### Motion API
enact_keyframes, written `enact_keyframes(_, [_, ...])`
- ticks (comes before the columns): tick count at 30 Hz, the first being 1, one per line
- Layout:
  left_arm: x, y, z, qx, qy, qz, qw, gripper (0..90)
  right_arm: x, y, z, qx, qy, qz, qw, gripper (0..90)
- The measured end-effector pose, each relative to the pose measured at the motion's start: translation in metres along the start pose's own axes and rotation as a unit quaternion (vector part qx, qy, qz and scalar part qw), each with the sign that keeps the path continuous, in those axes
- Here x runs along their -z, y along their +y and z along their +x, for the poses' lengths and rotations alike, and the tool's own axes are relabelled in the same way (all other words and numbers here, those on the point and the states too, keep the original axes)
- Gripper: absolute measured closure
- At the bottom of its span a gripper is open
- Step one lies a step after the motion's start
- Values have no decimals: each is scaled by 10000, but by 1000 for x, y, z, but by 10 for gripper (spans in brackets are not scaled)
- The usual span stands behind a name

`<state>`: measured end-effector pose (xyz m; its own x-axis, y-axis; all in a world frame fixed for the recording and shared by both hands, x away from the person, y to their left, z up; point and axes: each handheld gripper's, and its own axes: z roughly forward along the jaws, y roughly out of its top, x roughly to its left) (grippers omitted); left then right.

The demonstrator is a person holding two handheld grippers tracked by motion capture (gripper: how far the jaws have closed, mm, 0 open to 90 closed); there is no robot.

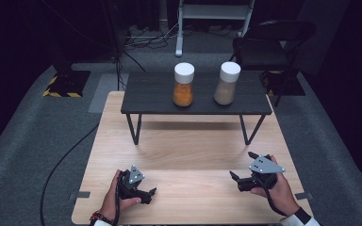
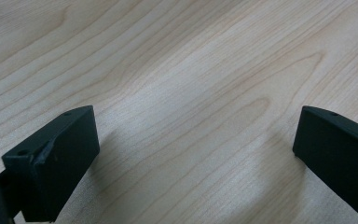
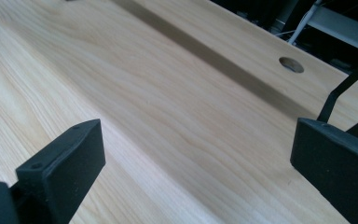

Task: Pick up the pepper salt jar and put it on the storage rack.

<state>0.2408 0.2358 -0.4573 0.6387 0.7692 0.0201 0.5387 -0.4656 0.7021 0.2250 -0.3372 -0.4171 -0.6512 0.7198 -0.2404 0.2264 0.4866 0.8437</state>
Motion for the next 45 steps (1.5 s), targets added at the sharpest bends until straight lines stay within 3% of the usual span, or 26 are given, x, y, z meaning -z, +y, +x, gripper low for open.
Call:
enact_keyframes(22, [0, 0, 0, -3, 1, -3, 10000, 3, -11, -22, 5, 45, 64, 459, 9989, 27])
enact_keyframes(29, [0, 0, 0, -1, 0, -2, 10000, 3, -16, -32, 4, -83, 118, 608, 9980, 27])
enact_keyframes(38, [0, 0, 0, 0, 0, -1, 10000, 3, -24, -41, 3, -46, 155, 865, 9961, 27])
enact_keyframes(45, [0, 0, 0, -1, 0, -1, 10000, 3, -24, -45, -1, -228, 205, 852, 9959, 24])
